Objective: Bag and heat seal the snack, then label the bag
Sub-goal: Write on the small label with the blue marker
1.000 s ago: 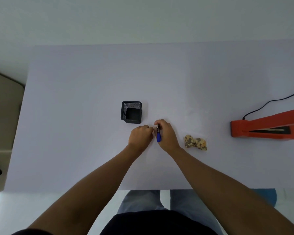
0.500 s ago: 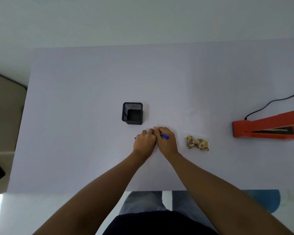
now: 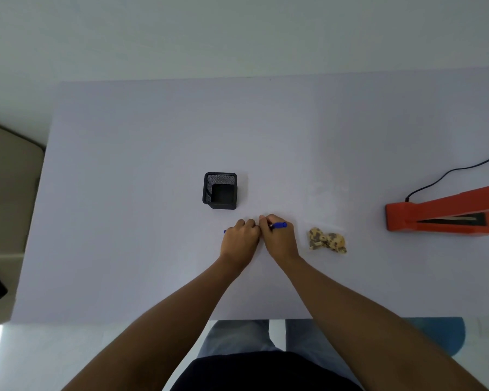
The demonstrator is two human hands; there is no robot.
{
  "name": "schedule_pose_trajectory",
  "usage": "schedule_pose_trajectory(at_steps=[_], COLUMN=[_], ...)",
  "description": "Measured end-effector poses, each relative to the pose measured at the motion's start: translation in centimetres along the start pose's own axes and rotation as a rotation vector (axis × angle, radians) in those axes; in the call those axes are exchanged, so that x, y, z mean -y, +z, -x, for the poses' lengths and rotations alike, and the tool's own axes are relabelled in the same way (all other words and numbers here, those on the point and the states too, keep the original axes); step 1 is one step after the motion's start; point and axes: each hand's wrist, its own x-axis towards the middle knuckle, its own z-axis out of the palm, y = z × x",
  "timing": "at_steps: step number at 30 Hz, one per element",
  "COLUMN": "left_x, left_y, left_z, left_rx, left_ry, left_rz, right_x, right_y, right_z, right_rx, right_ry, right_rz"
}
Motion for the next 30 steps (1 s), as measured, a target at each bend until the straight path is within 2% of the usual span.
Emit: schedule_pose_trajectory(at_steps=[10, 30], left_x=[0.3, -1.2], left_y=[0.8, 0.7], left_z=[-0.5, -1.7], left_rx=[-0.069, -0.022], left_ry=[-0.108, -0.222], left_rz=[0.027, 0.162], right_x=[-0.2, -0.4], right_y=[-0.1, -0.3], right_z=[-0.1, -0.2], right_rx=[0.021, 0.029], right_ry=[-0.02, -0.055], right_rz=[0.016, -0.001])
